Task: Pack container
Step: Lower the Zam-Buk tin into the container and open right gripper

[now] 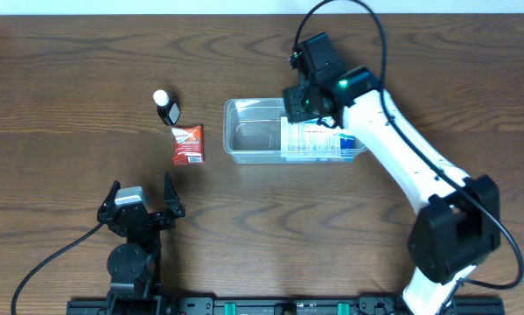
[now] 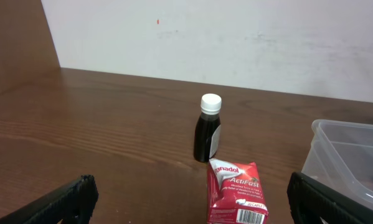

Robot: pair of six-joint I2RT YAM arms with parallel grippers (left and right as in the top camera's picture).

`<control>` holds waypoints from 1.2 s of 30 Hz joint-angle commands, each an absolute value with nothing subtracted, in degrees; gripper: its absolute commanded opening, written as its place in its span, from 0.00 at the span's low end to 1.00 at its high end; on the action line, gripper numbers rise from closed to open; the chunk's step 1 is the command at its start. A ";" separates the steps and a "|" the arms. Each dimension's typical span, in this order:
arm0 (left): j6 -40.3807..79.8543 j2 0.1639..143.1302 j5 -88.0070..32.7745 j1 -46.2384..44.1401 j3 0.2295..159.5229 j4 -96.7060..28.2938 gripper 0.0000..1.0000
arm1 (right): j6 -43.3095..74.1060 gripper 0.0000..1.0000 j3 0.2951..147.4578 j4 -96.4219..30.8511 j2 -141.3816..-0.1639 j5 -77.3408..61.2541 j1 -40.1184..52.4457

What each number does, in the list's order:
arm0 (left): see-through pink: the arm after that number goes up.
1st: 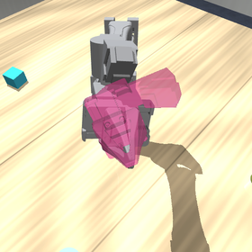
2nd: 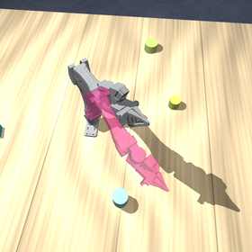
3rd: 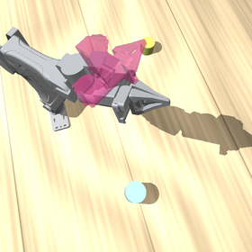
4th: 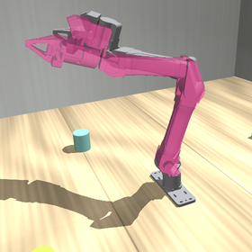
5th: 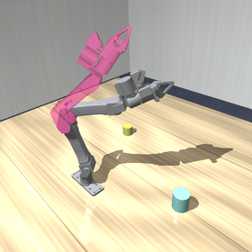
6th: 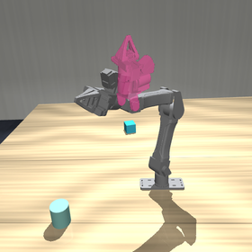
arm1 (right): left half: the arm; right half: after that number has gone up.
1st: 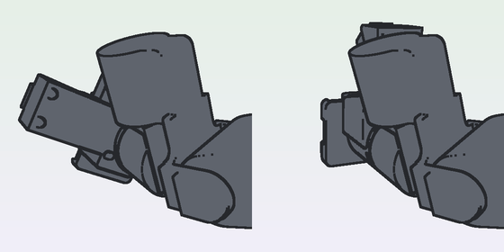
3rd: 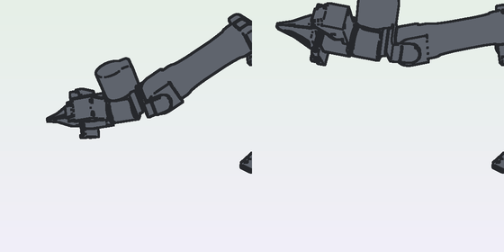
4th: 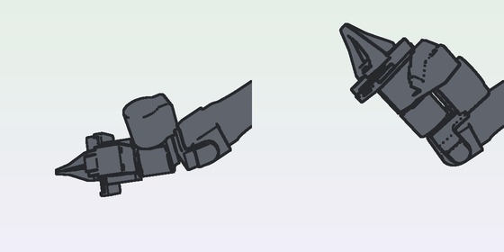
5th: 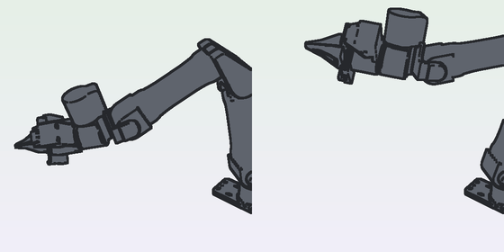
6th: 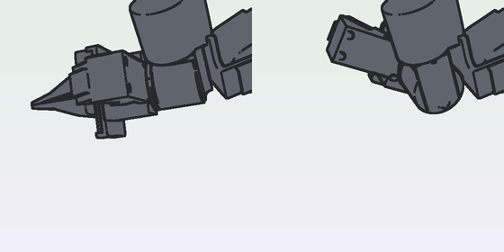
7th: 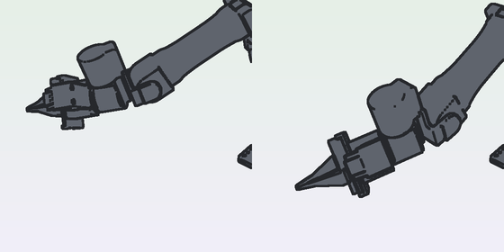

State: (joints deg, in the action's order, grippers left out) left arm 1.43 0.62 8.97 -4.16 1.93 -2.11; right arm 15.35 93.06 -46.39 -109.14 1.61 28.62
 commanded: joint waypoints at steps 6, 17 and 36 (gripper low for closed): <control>0.86 0.23 9.02 -3.92 0.23 -3.11 0.98 | 19.33 0.59 93.89 -49.25 -110.17 2.76 30.70; 0.86 0.23 9.02 -3.92 0.23 -3.11 0.98 | 23.66 0.57 92.01 -50.35 -111.11 2.83 32.14; 0.86 0.23 9.02 -3.92 0.23 -3.11 0.98 | 25.28 0.63 91.68 -52.12 -114.50 2.79 32.45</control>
